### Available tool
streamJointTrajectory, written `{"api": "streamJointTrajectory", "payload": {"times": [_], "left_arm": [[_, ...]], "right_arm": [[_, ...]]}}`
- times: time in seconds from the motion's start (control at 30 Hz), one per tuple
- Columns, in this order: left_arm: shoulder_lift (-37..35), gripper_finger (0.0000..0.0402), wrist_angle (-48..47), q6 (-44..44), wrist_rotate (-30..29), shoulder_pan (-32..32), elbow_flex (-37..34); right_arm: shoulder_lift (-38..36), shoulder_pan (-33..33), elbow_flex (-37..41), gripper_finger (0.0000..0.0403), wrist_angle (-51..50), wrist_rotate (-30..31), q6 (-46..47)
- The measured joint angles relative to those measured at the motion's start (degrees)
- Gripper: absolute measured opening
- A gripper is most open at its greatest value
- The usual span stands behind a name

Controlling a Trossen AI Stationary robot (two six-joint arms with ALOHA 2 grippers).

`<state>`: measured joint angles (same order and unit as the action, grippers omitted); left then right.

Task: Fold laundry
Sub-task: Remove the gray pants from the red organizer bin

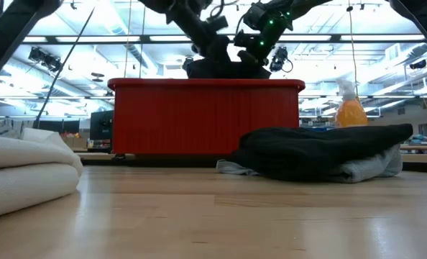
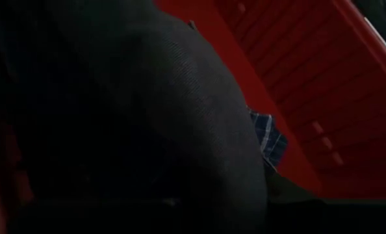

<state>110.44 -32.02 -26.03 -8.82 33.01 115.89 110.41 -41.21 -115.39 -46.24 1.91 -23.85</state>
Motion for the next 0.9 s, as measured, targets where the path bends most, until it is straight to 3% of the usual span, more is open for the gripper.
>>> {"api": "streamJointTrajectory", "payload": {"times": [0.27,0.47,0.7,0.8,0.9], "left_arm": [[4.43,0.0360,-0.71,1.74,1.11,1.53,-0.01],[5.15,0.0359,-2.07,7.90,0.60,5.09,-0.01],[5.13,0.0357,-2.84,9.25,8.21,9.00,-0.01],[5.10,0.0339,-1.10,8.34,9.59,8.94,-0.01],[4.80,0.0293,1.68,6.28,10.11,8.58,-0.01]], "right_arm": [[-0.02,0.15,0.00,0.0073,0.05,-0.54,0.76],[-0.41,0.20,0.00,0.0073,-0.07,-1.21,0.82],[-3.73,-0.02,0.00,0.0073,2.33,-3.06,-0.16],[-5.02,-0.04,0.00,0.0073,2.84,-3.43,-0.29],[-5.98,-0.06,0.00,0.0073,2.57,-3.88,-0.34]]}}
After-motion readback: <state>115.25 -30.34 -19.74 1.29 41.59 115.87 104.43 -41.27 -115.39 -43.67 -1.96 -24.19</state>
